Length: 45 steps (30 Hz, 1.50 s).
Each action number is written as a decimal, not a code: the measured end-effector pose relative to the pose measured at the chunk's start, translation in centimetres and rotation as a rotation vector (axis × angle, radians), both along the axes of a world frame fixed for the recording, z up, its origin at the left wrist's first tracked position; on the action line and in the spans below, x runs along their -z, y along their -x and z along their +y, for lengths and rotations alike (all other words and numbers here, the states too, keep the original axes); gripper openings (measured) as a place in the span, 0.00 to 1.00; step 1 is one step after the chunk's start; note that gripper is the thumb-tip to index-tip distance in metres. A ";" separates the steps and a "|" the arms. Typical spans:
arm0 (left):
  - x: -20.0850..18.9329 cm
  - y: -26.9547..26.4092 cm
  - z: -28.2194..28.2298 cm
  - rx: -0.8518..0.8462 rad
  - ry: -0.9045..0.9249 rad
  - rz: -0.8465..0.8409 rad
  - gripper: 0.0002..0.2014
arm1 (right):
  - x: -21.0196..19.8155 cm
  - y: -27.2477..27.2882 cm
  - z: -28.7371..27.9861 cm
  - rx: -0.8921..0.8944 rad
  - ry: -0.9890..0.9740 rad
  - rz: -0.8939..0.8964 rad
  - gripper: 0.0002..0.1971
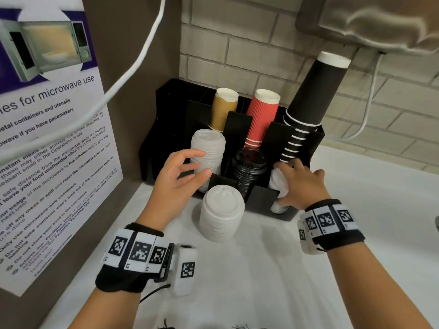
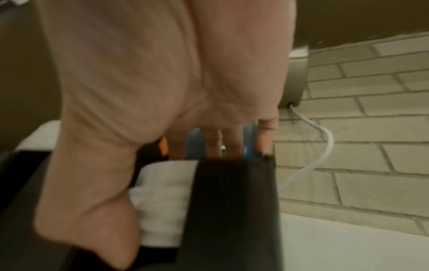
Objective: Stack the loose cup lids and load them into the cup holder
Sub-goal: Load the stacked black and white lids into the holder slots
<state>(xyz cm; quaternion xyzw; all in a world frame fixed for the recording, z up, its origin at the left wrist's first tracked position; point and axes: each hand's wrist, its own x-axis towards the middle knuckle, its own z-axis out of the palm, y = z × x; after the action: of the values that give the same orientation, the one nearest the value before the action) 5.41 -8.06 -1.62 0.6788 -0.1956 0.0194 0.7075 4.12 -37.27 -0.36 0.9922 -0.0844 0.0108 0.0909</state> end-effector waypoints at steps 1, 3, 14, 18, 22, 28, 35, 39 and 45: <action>0.0 0.0 0.0 -0.001 0.000 0.000 0.18 | 0.4 -0.2 0.1 -0.007 0.062 0.032 0.48; 0.0 0.0 0.0 -0.002 0.002 0.000 0.18 | 1.0 -0.4 0.3 -0.019 0.149 0.058 0.47; 0.3 -0.1 0.4 -0.026 -0.008 -0.001 0.18 | 1.9 0.5 0.9 -0.040 0.158 0.167 0.39; 0.4 -0.2 0.5 -0.041 -0.015 -0.001 0.16 | 0.2 1.6 2.2 0.020 0.140 0.195 0.32; 0.7 -0.3 0.4 -0.049 -0.019 0.002 0.13 | -1.6 2.9 5.1 -0.089 -0.035 -0.174 0.23; 0.7 -0.1 0.5 -0.036 -0.030 -0.008 0.14 | -0.7 3.5 11.6 -0.298 -0.741 -0.002 0.29; 0.4 0.1 0.8 -0.041 -0.036 -0.009 0.13 | 1.6 2.7 12.5 -0.239 -0.757 -0.009 0.36; 0.4 0.1 0.8 -0.042 -0.045 -0.015 0.14 | 1.8 2.7 12.7 -0.228 -0.755 -0.043 0.35; 0.0 0.4 0.8 0.108 -0.081 0.058 0.27 | 0.6 3.0 11.6 -0.240 -0.954 -0.295 0.34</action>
<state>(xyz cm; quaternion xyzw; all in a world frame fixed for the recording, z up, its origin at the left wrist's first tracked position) 5.01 -7.22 -1.65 0.6958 -0.2119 -0.0462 0.6847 1.13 -25.65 -0.91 0.9139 0.0227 0.1211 -0.3869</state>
